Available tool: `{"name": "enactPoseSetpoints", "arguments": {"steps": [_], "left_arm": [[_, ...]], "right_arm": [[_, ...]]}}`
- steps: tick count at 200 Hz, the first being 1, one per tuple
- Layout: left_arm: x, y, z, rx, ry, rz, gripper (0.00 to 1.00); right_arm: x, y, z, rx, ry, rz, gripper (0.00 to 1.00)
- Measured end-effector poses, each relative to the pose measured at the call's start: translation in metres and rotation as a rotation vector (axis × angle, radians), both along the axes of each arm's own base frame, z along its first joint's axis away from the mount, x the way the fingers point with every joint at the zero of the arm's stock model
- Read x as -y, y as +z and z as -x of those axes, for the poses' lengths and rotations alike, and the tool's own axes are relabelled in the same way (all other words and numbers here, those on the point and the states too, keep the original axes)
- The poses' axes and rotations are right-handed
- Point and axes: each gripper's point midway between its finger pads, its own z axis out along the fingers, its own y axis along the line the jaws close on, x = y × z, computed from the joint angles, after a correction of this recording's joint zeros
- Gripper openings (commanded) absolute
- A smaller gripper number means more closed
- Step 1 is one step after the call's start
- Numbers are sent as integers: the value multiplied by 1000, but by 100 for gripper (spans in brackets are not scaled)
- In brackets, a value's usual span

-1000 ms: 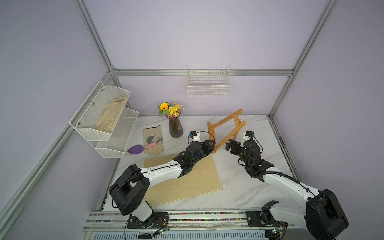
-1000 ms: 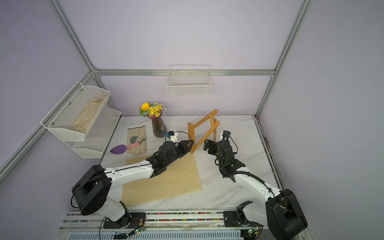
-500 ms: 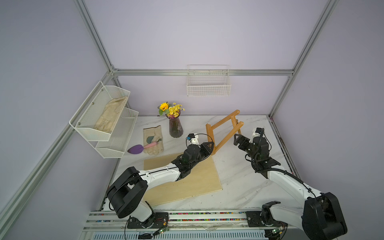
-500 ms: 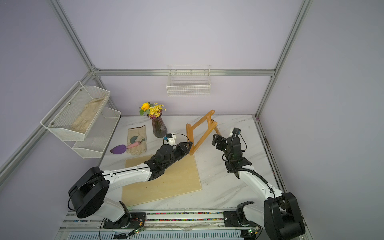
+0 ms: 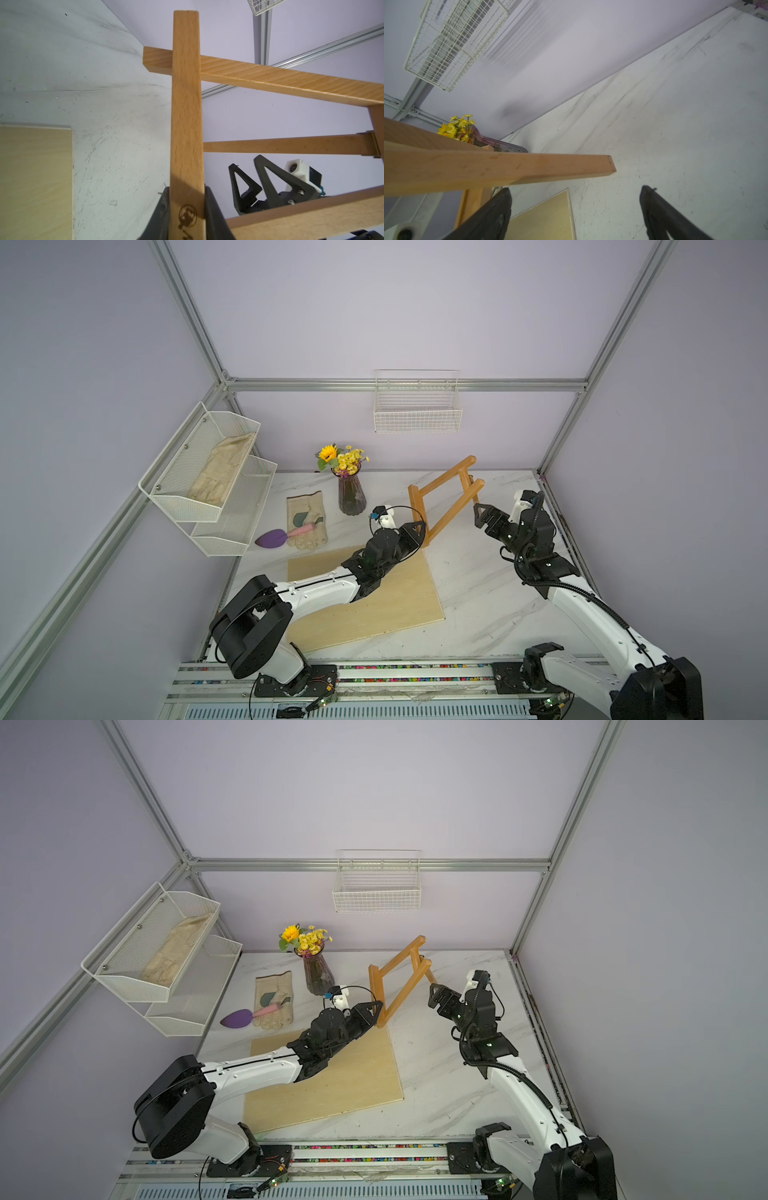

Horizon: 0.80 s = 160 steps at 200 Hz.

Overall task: Assemble the easel
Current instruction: Unfold the easel.

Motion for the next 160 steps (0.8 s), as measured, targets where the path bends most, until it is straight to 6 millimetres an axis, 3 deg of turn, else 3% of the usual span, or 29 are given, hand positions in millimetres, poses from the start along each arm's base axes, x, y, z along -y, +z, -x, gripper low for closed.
{"name": "enactPoseSetpoints", "arguments": {"steps": [25, 86, 118, 160], "left_arm": [[-2, -3, -2, -2, 19, -8, 0], [-4, -31, -9, -41, 52, -72, 0], [-5, -43, -11, -60, 62, -101, 0], [-4, -53, -13, -75, 63, -136, 0]], "right_arm": [[-5, 23, 10, -18, 37, -9, 97], [-11, 42, 47, -128, 107, -35, 97], [-14, 76, 63, -75, 138, -71, 97], [-29, 104, 59, -38, 212, -124, 97]]}}
